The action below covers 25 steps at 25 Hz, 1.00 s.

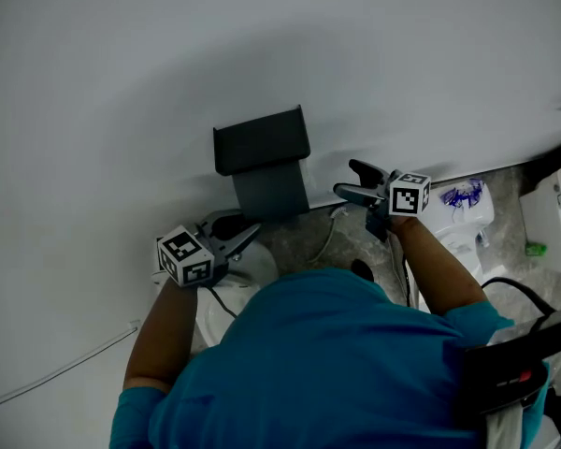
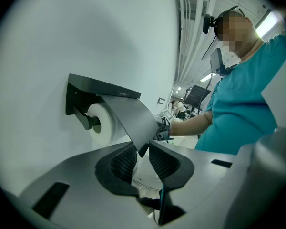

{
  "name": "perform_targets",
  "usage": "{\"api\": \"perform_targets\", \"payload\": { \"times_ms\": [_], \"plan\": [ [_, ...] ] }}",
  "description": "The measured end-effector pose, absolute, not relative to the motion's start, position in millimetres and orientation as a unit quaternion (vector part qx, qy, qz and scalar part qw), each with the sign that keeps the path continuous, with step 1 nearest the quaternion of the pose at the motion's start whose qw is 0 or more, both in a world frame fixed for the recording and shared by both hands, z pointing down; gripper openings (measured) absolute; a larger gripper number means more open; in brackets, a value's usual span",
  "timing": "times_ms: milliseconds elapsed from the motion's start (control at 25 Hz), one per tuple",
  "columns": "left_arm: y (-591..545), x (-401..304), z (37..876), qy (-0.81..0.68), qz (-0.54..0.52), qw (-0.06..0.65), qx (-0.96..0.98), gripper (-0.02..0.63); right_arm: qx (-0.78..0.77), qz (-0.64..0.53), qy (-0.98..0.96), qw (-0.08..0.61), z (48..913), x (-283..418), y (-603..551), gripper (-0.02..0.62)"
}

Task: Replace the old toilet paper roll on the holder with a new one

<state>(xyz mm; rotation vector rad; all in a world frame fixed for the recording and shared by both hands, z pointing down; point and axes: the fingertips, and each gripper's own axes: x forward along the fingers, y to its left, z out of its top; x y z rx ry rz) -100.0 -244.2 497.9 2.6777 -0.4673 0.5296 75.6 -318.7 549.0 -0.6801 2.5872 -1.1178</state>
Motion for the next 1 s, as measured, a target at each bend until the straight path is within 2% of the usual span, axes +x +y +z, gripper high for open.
{"api": "perform_targets", "payload": {
  "times_ms": [120, 280, 320, 400, 520, 560, 1000],
  "plan": [
    [-246, -99, 498, -0.168, 0.180, 0.185, 0.951, 0.071, -0.261, -0.292, 0.915, 0.096, 513, 97, -315, 0.547],
    [-241, -95, 488, -0.169, 0.167, 0.180, 0.955, 0.071, -0.279, -0.148, 0.947, 0.058, 433, 103, -300, 0.406],
    [-236, -95, 483, -0.170, 0.164, 0.175, 0.956, 0.069, -0.281, -0.115, 0.951, 0.057, 409, 100, -293, 0.361],
    [-229, -96, 475, -0.172, 0.159, 0.166, 0.958, 0.071, -0.288, -0.060, 0.954, 0.058, 366, 94, -278, 0.210],
    [-232, -97, 478, -0.174, 0.147, 0.164, 0.960, 0.071, -0.298, -0.018, 0.953, 0.061, 330, 87, -274, 0.059],
    [-235, -97, 482, -0.175, 0.143, 0.164, 0.960, 0.071, -0.299, -0.012, 0.952, 0.061, 325, 85, -276, 0.027],
    [-273, -96, 535, -0.214, 0.165, 0.155, 0.950, 0.069, -0.297, 0.011, 0.955, 0.007, 326, 77, -276, 0.017]
  ]
}}
